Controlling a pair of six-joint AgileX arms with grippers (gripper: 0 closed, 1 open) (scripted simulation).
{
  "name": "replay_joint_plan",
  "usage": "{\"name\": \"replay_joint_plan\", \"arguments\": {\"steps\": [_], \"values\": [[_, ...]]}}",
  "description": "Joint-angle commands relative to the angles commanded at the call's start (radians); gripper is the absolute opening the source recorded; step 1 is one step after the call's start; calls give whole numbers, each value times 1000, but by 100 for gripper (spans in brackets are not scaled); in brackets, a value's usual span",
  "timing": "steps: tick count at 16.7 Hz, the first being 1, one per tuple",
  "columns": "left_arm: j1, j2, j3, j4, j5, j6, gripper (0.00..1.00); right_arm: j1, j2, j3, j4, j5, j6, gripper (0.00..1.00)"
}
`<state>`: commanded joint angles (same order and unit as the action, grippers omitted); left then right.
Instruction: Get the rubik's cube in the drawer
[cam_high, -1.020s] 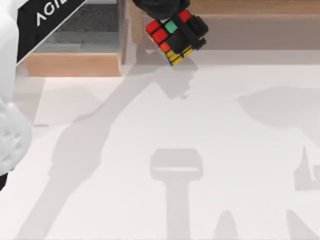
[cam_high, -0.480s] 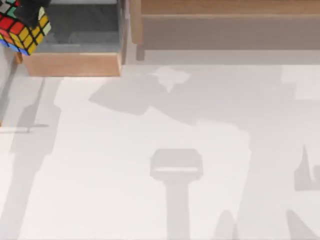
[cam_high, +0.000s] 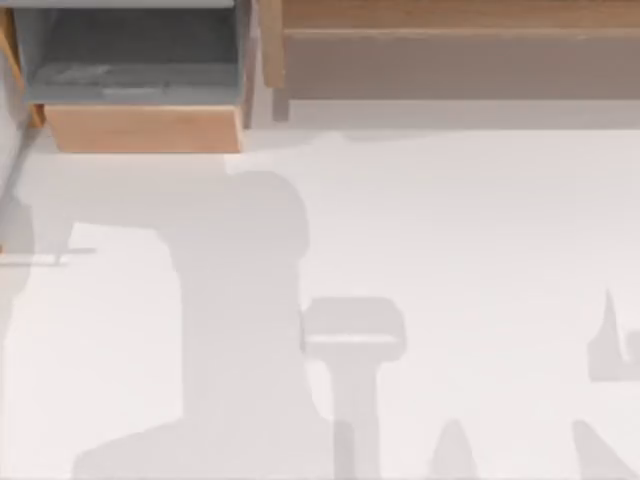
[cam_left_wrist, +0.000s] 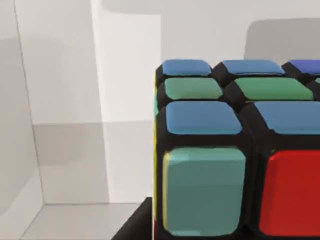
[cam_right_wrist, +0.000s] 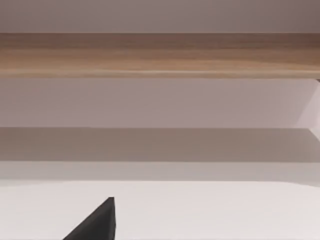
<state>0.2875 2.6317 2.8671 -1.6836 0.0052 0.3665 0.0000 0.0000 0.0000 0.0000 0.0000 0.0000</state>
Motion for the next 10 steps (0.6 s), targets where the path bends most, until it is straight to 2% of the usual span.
{"name": "replay_joint_plan", "arguments": {"steps": [4,10], "values": [[44,130,33,-14,14,-4,0,0,0,0,0,0,0,100],[46,139,35,-17,15,-4,0,0,0,0,0,0,0,100]]}}
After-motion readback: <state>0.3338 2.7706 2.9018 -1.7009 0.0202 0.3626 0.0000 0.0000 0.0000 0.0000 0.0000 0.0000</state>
